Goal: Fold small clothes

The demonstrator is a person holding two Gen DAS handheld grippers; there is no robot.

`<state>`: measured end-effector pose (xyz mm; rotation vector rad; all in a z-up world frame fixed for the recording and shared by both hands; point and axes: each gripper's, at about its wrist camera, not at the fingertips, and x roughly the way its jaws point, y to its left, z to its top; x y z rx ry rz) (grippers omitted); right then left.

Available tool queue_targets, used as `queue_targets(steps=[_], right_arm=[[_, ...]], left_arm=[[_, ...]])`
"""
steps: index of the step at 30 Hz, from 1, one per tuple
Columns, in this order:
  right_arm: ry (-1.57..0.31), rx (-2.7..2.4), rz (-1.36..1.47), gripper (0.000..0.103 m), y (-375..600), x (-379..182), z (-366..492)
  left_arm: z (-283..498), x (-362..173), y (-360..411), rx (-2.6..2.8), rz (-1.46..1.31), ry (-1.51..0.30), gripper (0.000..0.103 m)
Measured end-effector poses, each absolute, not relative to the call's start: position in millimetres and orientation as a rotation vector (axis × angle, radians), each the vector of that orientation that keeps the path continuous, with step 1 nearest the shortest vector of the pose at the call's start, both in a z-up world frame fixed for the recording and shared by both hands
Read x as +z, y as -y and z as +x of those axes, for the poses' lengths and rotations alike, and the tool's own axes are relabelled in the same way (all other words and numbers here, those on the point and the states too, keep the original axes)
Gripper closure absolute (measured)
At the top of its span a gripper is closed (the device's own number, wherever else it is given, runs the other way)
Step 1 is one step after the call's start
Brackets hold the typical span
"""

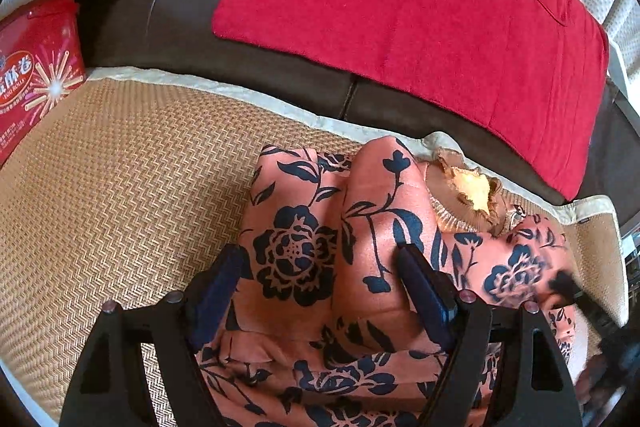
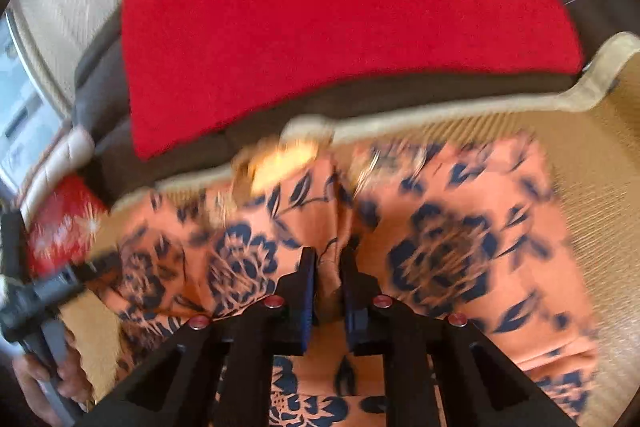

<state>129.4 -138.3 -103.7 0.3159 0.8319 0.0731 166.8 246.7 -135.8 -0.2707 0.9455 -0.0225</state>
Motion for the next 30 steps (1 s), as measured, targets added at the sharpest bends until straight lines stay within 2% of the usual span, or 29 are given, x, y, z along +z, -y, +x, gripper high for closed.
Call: queue_targets(steps=[2,5,10,12,14,17,20,21,22,23,25,30], right_arm=[[-0.798,0.014,0.352,0.097,158,-96,122],[-0.823,-0.153,0.329,0.097,188,-103,121],[-0.901,-0.013,0.596,0.091,220,-125,129],[-0.873,0.026,0.555,0.075,210,-118,132],[-0.868,0.073,0.561,0.022,202,-119,134],[-0.852,0.135,0.598,0.019,190,-122,140],[-0.897,0.124,0.536,0.022,166,-135,151],[-0.924,0.125,0.519,0.033,158,-139,154],[-0.925,0.099,0.455,0.056,147,-140,156],[-0.925,0.083,0.378,0.094,136,-137,157],[-0.916,0.137,0.387,0.094,133,-133,153],[-0.744,0.066,0.296,0.094,136,-90,128]], left_arm=[[166,-138,-240,-0.025,-0.239,-0.947,0.022],[166,-146,-222,-0.035,-0.160,-0.972,0.022],[167,-153,-211,-0.057,-0.145,-1.012,0.022],[166,-151,-215,-0.049,-0.151,-1.003,0.022],[165,-151,-219,-0.040,-0.148,-1.001,0.022],[163,-155,-225,-0.036,-0.153,-1.012,0.022],[161,-160,-223,-0.036,-0.131,-1.012,0.022],[160,-160,-223,-0.035,-0.119,-1.009,0.022],[159,-160,-223,-0.035,-0.114,-1.007,0.022],[159,-159,-223,-0.033,-0.113,-1.004,0.022],[159,-158,-224,-0.032,-0.123,-1.001,0.022],[157,-148,-229,-0.027,-0.144,-0.979,0.022]])
